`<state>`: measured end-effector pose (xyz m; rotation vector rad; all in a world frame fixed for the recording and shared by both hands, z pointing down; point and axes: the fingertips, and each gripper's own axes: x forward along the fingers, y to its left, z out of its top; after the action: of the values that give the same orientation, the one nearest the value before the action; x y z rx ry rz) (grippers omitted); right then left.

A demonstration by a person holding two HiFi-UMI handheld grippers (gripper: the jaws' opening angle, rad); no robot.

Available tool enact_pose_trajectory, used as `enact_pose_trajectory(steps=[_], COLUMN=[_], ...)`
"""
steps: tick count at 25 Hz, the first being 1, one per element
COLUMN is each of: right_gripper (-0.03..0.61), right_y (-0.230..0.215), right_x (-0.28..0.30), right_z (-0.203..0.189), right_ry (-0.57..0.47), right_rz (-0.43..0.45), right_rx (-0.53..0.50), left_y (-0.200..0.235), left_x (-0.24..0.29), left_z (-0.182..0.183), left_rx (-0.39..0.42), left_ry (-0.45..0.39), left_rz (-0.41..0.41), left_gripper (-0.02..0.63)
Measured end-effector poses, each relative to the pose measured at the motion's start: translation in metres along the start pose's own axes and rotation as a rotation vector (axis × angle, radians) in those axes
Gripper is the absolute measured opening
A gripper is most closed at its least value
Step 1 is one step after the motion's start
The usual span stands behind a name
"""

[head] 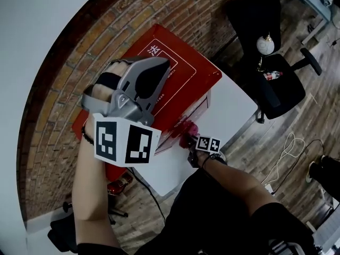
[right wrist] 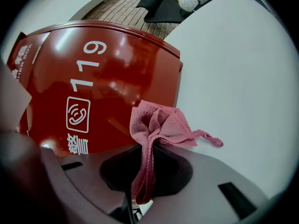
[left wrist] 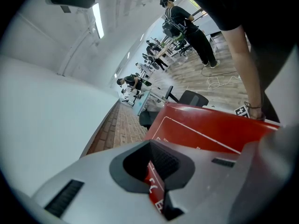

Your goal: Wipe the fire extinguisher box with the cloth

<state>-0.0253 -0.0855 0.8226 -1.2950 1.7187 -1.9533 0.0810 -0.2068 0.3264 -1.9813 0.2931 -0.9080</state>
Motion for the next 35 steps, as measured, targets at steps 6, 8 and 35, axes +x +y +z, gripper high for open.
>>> enact_pose_trajectory(steps=[6,8,35], right_gripper=[0.061,0.061,0.061], right_y=[-0.007,-0.011,-0.025], right_x=[0.007,0.008,0.02], right_z=[-0.001,-0.001,-0.011], right_ry=[0.048,0.058,-0.266], right_rz=[-0.027,-0.038,-0.019], right_rx=[-0.013,-0.013,0.175], left_y=[-0.003,-0.004,-0.007], left_x=[0.0,0.001,0.001], left_z=[-0.001,-0.001,-0.009], left_rx=[0.01,0.01,0.015], left_ry=[0.002,0.001,-0.005], left_rz=[-0.025,-0.034,-0.067], left_gripper=[0.029,0.029,0.029])
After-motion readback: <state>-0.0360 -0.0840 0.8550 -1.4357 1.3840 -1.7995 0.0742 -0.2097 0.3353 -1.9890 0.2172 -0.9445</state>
